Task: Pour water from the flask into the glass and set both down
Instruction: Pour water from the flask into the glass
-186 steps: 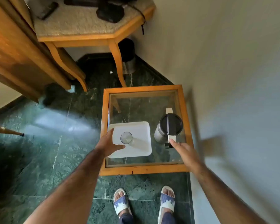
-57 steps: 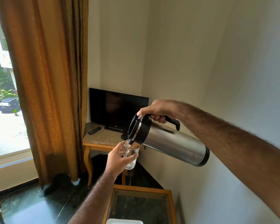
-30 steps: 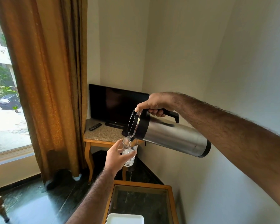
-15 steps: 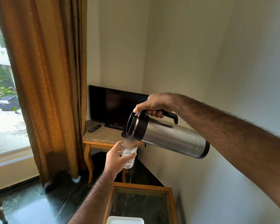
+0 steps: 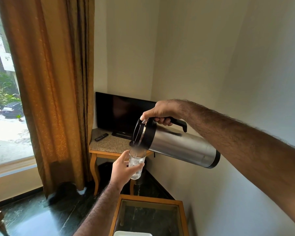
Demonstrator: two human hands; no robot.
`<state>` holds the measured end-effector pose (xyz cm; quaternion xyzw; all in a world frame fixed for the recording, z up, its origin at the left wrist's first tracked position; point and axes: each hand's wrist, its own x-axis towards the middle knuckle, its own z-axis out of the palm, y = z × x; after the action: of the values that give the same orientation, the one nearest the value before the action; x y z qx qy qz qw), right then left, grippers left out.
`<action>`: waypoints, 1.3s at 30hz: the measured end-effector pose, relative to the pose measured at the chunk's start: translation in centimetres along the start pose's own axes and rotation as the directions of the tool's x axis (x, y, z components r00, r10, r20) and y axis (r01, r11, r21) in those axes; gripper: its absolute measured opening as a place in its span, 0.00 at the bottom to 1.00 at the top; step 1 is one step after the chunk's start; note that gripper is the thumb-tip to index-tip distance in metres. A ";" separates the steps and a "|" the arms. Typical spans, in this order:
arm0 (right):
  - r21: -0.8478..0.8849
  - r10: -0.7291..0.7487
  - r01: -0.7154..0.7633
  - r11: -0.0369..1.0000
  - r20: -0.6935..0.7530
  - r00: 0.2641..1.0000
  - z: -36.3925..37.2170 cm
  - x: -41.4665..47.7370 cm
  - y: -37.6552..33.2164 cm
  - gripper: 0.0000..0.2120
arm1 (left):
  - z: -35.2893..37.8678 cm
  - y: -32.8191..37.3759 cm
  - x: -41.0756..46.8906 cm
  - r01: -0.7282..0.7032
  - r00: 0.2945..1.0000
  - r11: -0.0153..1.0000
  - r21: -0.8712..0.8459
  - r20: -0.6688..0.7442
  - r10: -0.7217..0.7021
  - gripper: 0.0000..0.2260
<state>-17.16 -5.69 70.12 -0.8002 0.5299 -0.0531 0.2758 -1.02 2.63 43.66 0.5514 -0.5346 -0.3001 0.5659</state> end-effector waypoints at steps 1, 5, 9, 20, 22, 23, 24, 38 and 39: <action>0.000 -0.002 0.002 1.000 0.001 1.000 0.0 0.0 0.0 0.25 | 0.0 0.0 0.0 0.001 1.000 1.000 -0.001 0.001 -0.001 0.21; 0.002 -0.004 0.004 1.000 0.004 1.000 0.0 0.0 -0.3 0.25 | -0.1 0.0 0.1 0.005 1.000 1.000 -0.004 -0.004 -0.005 0.22; 0.003 -0.003 0.003 1.000 0.008 1.000 -0.1 0.1 -0.5 0.25 | -0.1 0.0 0.2 0.005 1.000 1.000 0.006 -0.001 -0.005 0.22; 0.025 0.011 -0.011 1.000 0.015 1.000 -0.2 0.6 0.7 0.24 | 0.0 -0.2 0.3 0.034 0.999 0.999 -0.018 -0.011 -0.034 0.24; 0.025 0.019 -0.019 1.000 0.014 1.000 -0.3 0.7 0.8 0.25 | 0.0 -0.2 0.3 0.031 0.999 0.999 -0.020 -0.007 -0.031 0.24; 0.024 0.022 -0.022 0.999 0.013 1.000 -0.3 0.7 0.9 0.25 | 0.0 -0.1 0.3 0.028 1.000 1.000 -0.014 -0.001 -0.028 0.24; 0.024 0.023 -0.024 0.999 0.012 1.000 -0.3 0.8 0.9 0.25 | 0.0 -0.1 0.3 0.027 1.000 1.000 -0.012 0.001 -0.027 0.24; 0.033 0.018 -0.018 0.999 0.020 1.000 -0.4 1.3 1.6 0.25 | 0.5 0.0 0.2 0.029 1.000 1.000 -0.010 0.001 -0.029 0.22; 0.033 0.017 -0.018 0.999 0.023 1.000 -0.4 1.4 1.6 0.25 | 0.4 -0.1 0.2 0.032 1.000 0.999 -0.010 0.000 -0.032 0.22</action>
<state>-18.04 -7.49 69.38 -0.7914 0.5327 -0.0506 0.2956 -1.34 2.27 43.59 0.5569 -0.5244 -0.3117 0.5636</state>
